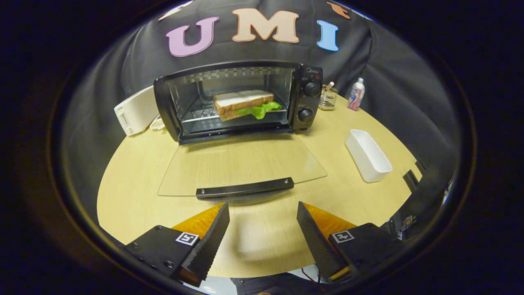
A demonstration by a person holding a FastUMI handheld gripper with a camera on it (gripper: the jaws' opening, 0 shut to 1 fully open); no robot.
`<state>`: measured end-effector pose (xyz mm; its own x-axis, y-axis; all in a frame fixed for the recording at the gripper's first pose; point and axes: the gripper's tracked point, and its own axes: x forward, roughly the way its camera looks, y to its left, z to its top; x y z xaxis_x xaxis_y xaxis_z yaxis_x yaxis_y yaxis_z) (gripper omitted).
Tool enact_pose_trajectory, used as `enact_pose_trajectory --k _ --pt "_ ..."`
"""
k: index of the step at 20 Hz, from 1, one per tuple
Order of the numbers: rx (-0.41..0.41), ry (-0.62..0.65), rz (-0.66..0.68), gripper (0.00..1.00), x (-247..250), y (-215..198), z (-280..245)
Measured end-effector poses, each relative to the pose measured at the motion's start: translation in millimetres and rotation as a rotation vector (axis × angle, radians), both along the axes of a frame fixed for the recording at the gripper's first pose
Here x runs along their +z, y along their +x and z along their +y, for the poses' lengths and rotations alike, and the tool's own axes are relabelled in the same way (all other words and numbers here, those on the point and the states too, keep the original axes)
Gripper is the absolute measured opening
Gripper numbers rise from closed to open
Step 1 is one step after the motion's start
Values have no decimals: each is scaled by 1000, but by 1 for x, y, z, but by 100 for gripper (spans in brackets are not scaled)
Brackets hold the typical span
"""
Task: Open the toaster oven, put the food inside, and close the toaster oven door.
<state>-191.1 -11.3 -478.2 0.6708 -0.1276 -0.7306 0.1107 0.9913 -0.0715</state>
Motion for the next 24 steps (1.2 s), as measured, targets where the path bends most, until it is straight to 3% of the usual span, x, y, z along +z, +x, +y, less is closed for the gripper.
enact_pose_trajectory --k 10,15,24 --pt "81 -16 49 100 -27 10 19" --pt "86 -18 -10 100 -2 15 21" --pt "94 -11 -175 100 70 75 28"
